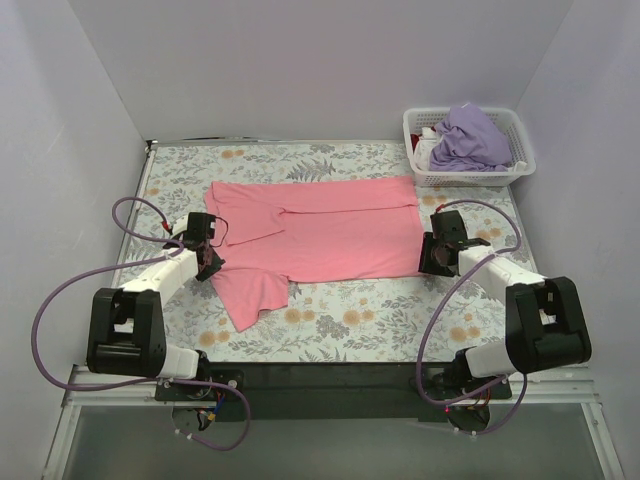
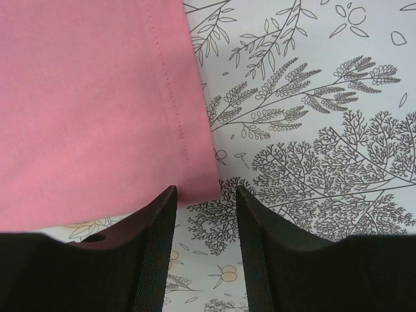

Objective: Fold and stack the t-shirts
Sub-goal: Fold the tshirt

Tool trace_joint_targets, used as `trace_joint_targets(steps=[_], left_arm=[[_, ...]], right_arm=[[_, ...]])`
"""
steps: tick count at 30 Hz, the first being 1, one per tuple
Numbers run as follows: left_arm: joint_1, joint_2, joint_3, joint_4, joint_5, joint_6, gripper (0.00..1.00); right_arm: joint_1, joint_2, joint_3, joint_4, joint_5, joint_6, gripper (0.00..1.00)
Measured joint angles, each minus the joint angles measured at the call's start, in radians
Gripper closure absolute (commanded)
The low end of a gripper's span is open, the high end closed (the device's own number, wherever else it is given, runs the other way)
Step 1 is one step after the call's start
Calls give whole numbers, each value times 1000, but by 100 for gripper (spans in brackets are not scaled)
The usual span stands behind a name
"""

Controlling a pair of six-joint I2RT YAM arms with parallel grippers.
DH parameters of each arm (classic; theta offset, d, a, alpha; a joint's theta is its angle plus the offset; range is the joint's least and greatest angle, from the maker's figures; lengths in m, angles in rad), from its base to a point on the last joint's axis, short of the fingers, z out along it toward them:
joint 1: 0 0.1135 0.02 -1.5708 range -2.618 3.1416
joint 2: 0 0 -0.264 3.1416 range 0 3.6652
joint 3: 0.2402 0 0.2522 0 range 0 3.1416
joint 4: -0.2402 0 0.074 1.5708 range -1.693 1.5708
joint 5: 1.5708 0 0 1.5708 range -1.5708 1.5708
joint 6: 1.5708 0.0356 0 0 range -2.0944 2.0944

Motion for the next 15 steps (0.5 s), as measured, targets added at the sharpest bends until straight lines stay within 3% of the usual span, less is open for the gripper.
trace_joint_targets(steps=[7,15], left_arm=[[0,-3,0,0,0,3,100],[0,-4,-4,-2,-2,1,100]], right_arm=[[-23,49,6,33,-10,7,59],[-38,50,-5,74,-33,7,87]])
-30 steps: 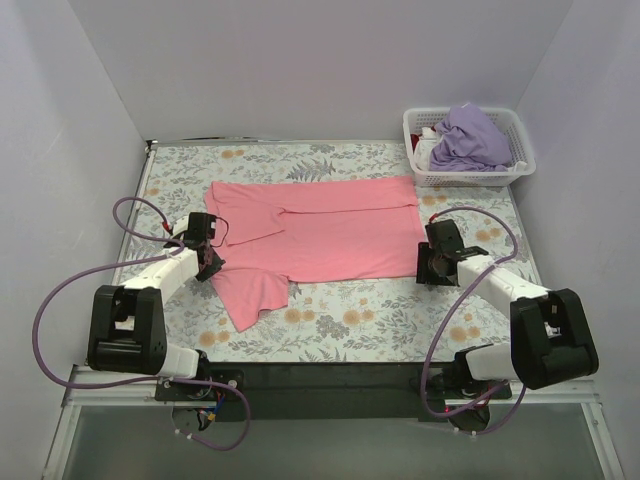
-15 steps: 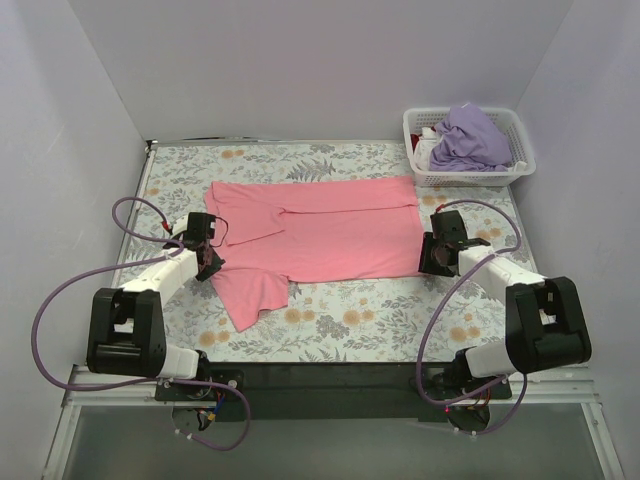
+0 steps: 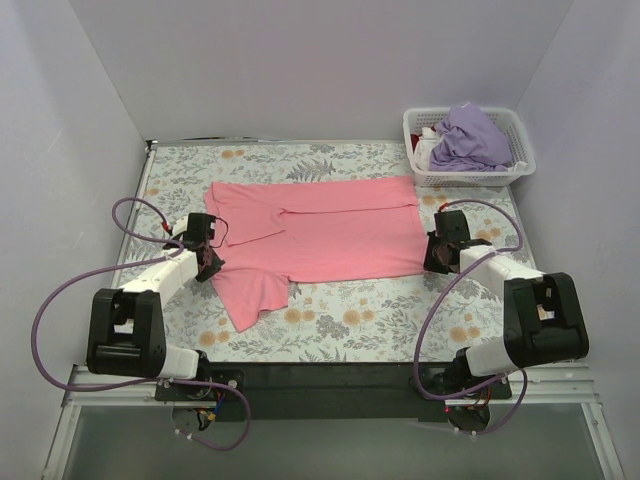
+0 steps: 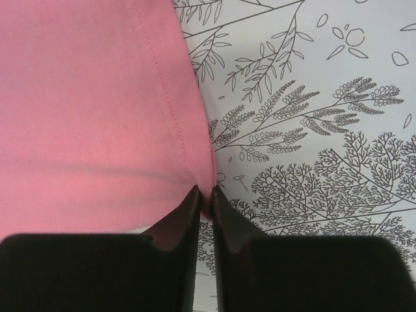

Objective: Fold and stack the t-shirts
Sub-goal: Fold the tshirt

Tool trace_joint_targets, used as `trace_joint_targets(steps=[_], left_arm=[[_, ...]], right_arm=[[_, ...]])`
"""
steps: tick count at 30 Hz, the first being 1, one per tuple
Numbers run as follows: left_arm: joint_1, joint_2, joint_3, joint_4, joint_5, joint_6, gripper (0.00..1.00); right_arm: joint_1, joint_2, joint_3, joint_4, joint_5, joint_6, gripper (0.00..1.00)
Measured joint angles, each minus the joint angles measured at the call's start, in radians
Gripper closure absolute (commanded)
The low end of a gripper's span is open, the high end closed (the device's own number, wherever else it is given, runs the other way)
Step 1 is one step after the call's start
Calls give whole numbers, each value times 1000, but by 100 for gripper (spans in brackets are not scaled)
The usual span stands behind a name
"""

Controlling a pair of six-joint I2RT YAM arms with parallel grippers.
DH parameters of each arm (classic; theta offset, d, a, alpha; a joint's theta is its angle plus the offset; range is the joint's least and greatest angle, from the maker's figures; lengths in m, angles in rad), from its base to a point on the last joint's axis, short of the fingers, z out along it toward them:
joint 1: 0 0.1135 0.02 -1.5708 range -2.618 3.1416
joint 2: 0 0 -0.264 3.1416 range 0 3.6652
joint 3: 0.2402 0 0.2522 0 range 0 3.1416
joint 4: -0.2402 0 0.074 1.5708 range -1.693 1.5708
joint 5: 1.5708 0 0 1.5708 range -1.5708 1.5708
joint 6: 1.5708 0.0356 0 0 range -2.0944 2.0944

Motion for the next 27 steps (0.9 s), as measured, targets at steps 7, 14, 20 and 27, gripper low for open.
trace_joint_targets(steps=[7,14,20,27], left_arm=[[0,-35,-2,-37,0,-24,100],[0,-137,-21,-106,23,-58,100],[1,-148,12,-158,23,-62,100],[13,-25,161,-172,13,-58,100]], right_arm=[[-4,-48,-21,-50,-18,-5,99],[-12,-171,-26,-192,-23,-36,99],[-13,-192,20,-271,-35,-50,99],[-13,-91,195,-286,-37,-53,99]])
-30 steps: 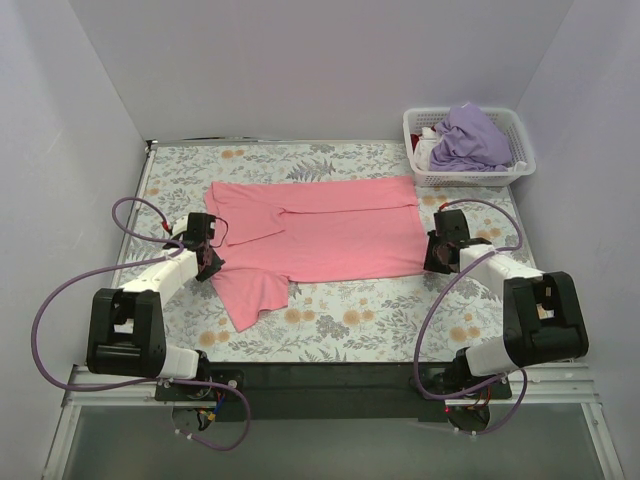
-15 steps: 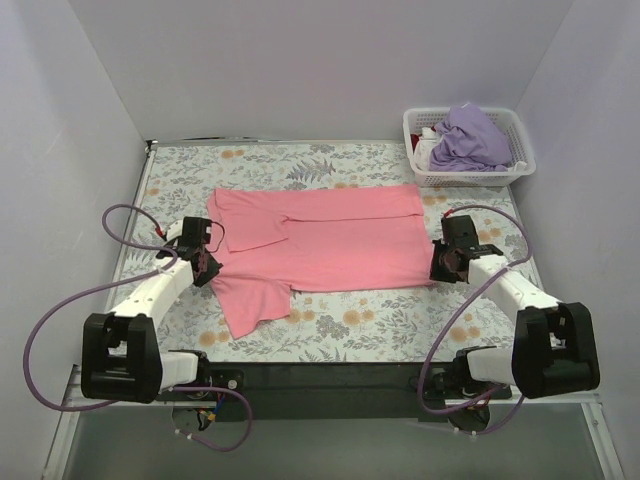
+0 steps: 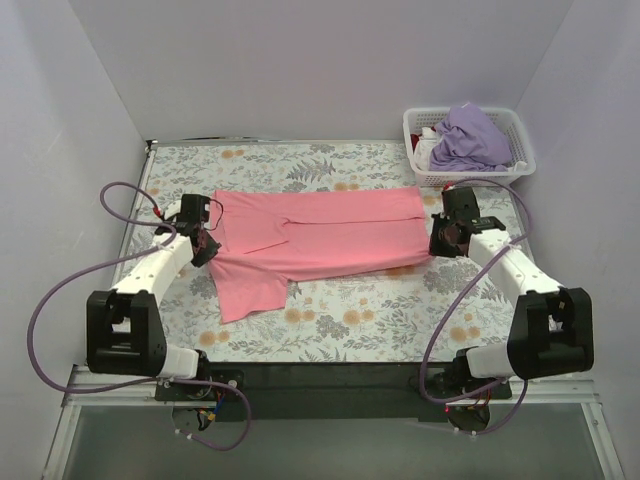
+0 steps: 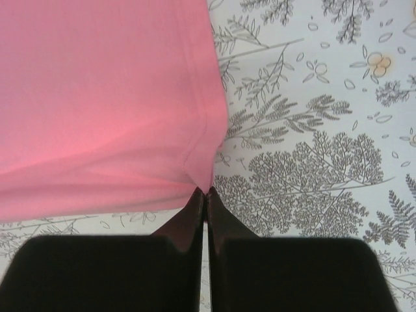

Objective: Fold and stack the t-shirts
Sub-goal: Fold the tshirt

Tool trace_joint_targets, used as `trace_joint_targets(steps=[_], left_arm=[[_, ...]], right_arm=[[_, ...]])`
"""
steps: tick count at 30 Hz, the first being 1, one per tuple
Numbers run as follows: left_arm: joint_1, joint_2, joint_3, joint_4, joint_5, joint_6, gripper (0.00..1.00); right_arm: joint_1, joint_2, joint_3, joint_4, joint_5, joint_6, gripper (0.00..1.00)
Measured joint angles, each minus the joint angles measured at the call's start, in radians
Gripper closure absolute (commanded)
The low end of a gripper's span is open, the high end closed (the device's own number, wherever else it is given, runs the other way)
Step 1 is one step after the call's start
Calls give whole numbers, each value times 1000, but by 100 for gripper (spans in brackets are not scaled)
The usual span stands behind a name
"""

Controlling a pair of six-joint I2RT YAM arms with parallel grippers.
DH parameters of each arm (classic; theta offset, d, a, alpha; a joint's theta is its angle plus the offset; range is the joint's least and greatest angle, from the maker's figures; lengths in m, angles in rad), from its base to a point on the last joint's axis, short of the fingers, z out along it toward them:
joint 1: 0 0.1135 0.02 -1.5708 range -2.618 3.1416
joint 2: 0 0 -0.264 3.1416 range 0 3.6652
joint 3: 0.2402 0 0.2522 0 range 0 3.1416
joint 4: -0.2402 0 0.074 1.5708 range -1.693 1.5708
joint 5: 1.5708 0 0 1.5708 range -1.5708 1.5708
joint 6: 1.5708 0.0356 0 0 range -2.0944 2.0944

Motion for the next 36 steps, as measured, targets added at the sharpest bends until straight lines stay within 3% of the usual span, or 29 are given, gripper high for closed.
trace_joint_targets(steps=[15,36], left_arm=[[39,301,252,16,10,14,100],[53,383,270,37,14,15,96]], right_arm=[[-64,273,200,10,-5,0,99],[-86,394,284,91,-57,-1,99]])
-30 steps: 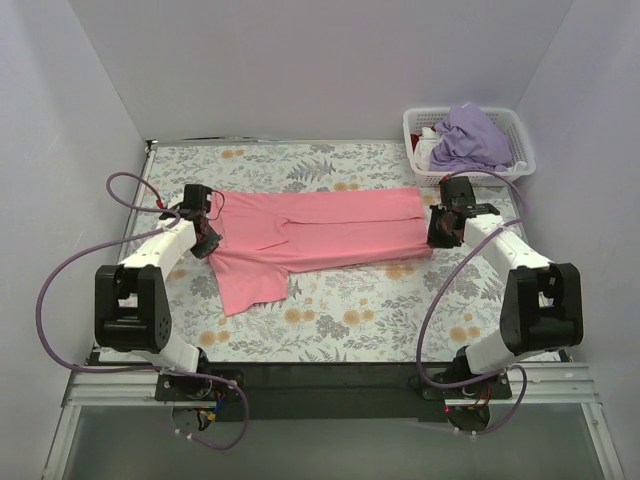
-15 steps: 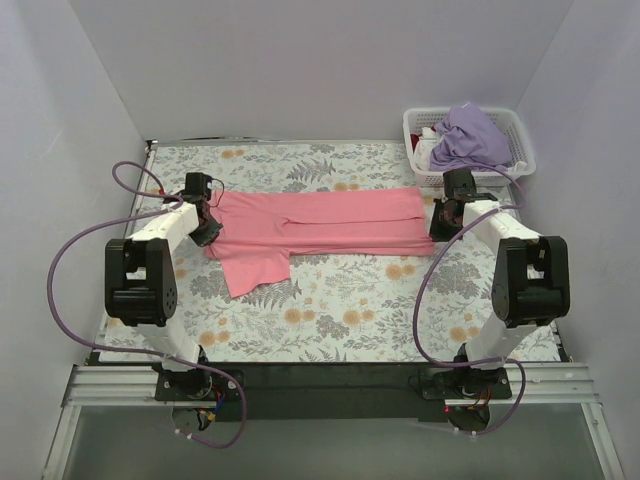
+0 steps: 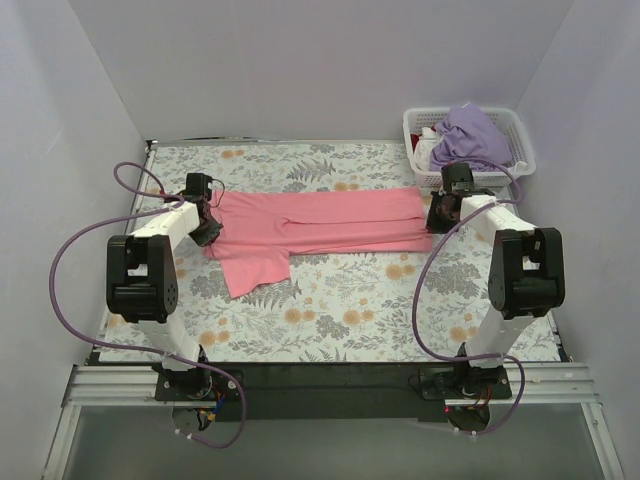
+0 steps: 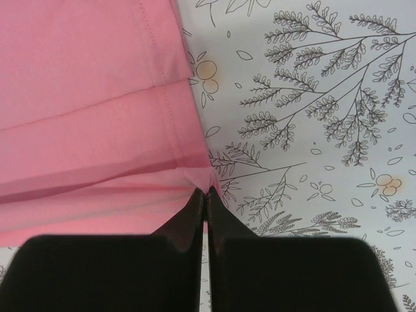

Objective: Fold and stack the t-shirts
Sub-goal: Fold the tshirt

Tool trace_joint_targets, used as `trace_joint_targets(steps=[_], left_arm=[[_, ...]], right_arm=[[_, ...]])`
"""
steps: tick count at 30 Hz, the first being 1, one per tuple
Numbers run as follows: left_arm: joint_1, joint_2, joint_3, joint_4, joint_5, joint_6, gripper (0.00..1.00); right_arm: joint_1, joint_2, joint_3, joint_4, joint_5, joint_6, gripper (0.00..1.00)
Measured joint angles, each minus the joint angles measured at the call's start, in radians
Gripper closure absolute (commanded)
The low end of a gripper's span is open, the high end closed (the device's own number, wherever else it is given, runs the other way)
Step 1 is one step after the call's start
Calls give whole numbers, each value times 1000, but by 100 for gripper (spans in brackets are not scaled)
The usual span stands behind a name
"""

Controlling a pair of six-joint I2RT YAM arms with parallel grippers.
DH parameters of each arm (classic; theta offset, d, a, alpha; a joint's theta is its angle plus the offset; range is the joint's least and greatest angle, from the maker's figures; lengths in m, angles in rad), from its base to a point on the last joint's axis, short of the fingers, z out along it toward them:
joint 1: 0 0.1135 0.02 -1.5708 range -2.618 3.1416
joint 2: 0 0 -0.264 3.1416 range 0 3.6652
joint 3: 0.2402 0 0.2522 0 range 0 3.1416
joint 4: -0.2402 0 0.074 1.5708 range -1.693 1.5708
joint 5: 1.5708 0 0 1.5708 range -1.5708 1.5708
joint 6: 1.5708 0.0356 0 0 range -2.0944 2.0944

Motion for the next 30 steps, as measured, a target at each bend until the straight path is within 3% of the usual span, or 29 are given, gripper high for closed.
trace_joint_targets(steps=[5,6,8,9,10,13,16,24,30], left_arm=[[0,11,0,16,0,-4,88],[0,13,-1,18,0,-5,78],[0,13,-3,19,-1,-6,68],[1,13,-3,22,-3,-5,57],[1,13,-4,26,-4,-2,54],[3,4,-10,34,-10,-3,42],[4,-35,-32,40,-15,4,35],[-28,-301,-175,40,-16,17,31],[-222,-441,-292,11,-21,-9,34]], right_arm=[[0,44,0,22,-2,-1,97],[0,52,0,24,-4,-2,94],[0,64,0,26,-8,-2,80],[0,68,0,26,-11,-5,73],[0,69,0,26,-14,-8,61],[-1,67,0,32,-24,-20,40],[-1,50,-2,34,-29,-30,28],[15,-214,-134,45,-30,-48,26],[75,-398,-277,45,-64,-51,26]])
